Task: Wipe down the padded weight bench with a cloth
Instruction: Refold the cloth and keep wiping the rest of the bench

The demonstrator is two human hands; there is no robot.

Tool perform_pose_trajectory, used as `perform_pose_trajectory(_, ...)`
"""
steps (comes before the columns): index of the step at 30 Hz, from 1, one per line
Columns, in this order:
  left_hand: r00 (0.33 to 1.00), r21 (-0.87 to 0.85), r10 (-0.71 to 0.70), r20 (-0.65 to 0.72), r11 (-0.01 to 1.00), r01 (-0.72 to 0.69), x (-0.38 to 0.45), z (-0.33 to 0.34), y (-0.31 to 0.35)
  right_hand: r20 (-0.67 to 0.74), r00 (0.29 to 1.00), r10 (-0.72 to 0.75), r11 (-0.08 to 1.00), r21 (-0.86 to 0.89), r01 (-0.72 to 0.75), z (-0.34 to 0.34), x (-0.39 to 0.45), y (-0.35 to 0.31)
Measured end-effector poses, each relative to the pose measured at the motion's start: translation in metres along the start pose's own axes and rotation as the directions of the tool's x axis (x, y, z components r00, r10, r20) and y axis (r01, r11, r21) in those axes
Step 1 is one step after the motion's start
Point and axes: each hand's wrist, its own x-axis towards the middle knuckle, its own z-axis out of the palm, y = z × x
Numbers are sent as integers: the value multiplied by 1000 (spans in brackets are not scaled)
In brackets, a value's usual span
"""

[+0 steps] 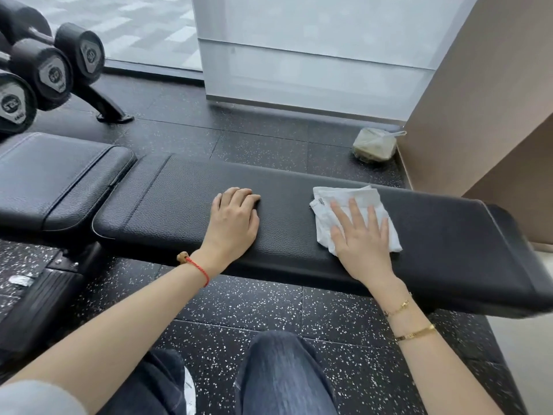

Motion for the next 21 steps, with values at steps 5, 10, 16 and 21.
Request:
perform_pose_trajectory(5,1000,-7,4,3,1000,-4,-1,-1,-1,40,988,151,988,10,-152,-7,8,25)
perform_pose_trajectory(10,1000,-8,1,7,1000,-1,-3,-2,-1,75,967,243,968,43,-247,-10,29,10)
perform_pose_trajectory(16,1000,-20,-15,10,1000,15,-5,-5,1,92,996,12,999,49,-17,-5,28,-34)
perform_pose_trajectory(21,998,-47,-61,11,997,61,-6,-10,1,56,984,-167,984,69,163,0,7,-59)
